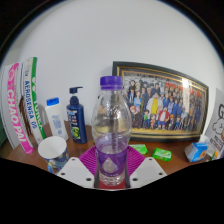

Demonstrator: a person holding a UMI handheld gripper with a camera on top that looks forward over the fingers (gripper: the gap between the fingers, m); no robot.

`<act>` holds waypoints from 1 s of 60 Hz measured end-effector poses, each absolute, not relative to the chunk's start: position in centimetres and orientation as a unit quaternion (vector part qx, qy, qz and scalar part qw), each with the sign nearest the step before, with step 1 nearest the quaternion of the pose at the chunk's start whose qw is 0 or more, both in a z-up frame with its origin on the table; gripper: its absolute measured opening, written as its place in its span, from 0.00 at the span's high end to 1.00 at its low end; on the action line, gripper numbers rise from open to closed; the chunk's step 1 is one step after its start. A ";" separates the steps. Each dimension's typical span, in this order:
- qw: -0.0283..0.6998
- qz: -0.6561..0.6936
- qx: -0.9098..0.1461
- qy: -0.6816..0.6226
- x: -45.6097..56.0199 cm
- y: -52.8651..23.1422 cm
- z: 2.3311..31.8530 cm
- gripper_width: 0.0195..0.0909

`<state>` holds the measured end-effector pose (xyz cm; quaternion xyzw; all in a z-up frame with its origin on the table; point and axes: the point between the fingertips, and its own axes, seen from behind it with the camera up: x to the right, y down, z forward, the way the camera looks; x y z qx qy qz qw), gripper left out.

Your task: Pour water

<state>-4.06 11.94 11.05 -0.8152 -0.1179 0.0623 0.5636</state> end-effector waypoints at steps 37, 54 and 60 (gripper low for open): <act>0.526 0.033 -0.848 -0.065 -2.7 8.2 10.1 0.09; 0.468 -0.025 -0.881 -0.063 -5.1 -3.4 17.3 0.08; 0.464 -0.036 -0.883 -0.066 -6.6 -6.7 18.8 0.08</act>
